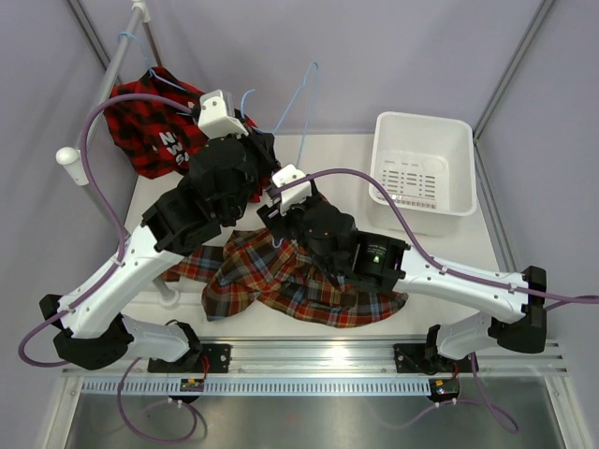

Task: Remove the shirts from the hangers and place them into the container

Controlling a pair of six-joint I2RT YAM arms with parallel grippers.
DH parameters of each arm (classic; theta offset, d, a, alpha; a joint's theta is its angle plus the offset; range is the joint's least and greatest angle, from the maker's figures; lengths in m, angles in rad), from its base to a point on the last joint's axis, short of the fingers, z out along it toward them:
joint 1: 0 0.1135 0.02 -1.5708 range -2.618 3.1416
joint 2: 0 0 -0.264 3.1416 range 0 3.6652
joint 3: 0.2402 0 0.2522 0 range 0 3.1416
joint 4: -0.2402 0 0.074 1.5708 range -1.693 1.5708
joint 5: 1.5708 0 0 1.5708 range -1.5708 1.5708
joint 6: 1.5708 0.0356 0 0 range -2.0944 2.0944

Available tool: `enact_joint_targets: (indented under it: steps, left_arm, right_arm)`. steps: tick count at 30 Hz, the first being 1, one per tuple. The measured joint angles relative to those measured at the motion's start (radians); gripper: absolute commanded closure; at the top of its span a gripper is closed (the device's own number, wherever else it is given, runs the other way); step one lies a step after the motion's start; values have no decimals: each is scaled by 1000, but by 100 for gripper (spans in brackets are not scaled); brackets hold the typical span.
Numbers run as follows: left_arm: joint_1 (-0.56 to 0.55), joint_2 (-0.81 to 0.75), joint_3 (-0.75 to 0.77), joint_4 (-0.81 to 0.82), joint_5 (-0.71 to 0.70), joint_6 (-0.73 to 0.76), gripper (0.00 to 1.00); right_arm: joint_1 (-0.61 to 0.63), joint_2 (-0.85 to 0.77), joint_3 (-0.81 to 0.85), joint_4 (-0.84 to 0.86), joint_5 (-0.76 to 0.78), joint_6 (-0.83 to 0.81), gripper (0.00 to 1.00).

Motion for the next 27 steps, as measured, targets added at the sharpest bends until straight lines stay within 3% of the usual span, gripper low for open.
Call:
enact_joint_targets:
  steps: [6, 12, 15, 23, 24, 27]
  left_arm:
    - [0, -9, 0, -1, 23, 1, 100]
    - [0, -39, 0, 0, 49, 1, 100]
    - [0, -47, 0, 1, 62, -1, 100]
    - [2, -102, -25, 10, 106, -11, 100]
    - [2, -116, -40, 25, 118, -11, 84]
    - [1, -166, -96, 42, 151, -16, 71]
  right_arm:
    - [0, 19, 0, 12, 3, -3, 43]
    - [1, 36, 0, 13, 2, -7, 73]
    - [3, 37, 0, 14, 5, -5, 100]
    - [4, 8, 0, 3, 10, 5, 100]
    - [4, -1, 0, -8, -2, 8, 100]
    - [6, -26, 0, -34, -27, 26, 100]
